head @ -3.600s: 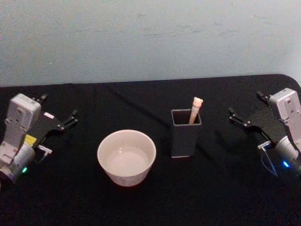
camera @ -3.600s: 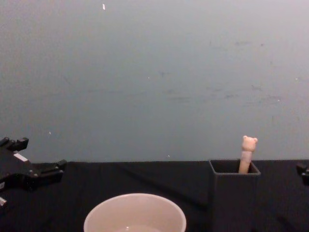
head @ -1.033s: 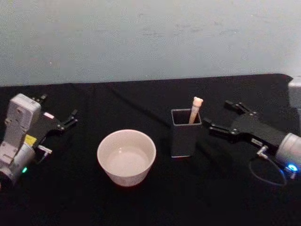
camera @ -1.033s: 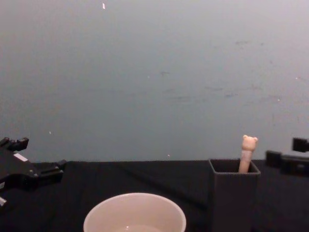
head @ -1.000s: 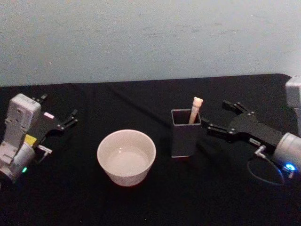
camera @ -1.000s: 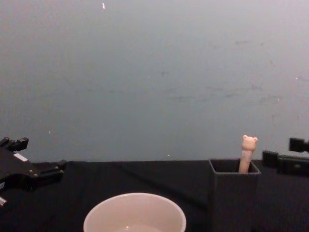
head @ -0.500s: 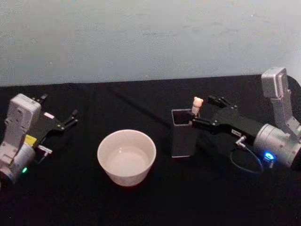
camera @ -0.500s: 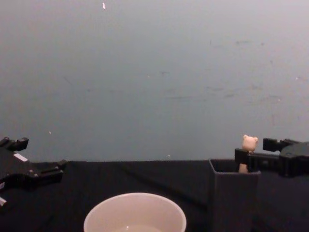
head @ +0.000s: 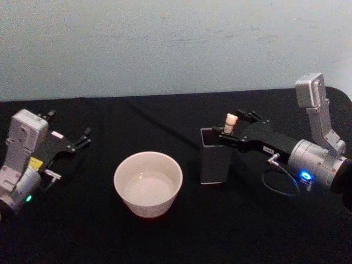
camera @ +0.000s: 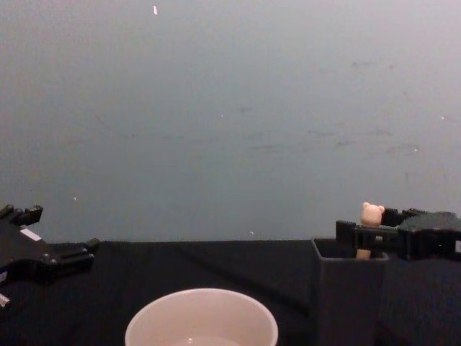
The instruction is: Pick up the stirring spoon with one hand, stir inside the cup, then place it back in its original position.
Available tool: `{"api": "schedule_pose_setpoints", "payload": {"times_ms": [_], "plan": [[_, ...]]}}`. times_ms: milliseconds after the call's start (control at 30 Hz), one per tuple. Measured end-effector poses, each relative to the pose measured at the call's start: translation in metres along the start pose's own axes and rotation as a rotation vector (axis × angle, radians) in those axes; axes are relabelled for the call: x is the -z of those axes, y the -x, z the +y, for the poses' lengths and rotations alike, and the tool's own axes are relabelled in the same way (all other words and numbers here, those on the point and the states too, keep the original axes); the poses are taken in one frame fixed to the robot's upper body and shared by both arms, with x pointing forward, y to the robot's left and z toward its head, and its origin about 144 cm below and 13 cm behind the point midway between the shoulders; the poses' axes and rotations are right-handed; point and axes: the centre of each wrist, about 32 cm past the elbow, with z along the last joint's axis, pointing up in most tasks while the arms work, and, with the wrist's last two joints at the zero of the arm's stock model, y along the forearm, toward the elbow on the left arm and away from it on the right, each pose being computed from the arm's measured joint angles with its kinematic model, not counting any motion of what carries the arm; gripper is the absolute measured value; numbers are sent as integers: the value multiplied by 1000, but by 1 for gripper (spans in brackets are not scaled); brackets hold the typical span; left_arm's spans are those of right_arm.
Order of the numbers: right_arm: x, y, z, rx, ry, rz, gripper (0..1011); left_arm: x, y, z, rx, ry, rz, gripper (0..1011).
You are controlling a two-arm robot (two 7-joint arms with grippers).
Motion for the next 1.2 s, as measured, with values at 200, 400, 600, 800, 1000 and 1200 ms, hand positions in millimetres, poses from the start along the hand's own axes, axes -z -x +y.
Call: {"api": "schedule_pose_setpoints", "payload": {"times_ms": [200, 400, 600, 800, 1000, 1200], "plan": [[0, 0, 0, 2, 3, 6, 1000, 0, 0, 0, 0, 0, 0, 1001], [0, 0, 0, 2, 3, 6, 1000, 0, 0, 0, 0, 0, 0, 1001], [-1, 0, 0, 2, 1, 6, 1002, 0, 0, 0, 0, 0, 0, 1001], [-1, 0, 0, 2, 1, 6, 1002, 0, 0, 0, 0, 0, 0, 1001], [-1, 0, 0, 2, 0, 6, 959, 0, 0, 0, 0, 0, 0, 1001], [-1, 0, 0, 2, 0, 6, 787, 0, 0, 0, 0, 0, 0, 1001]]}}
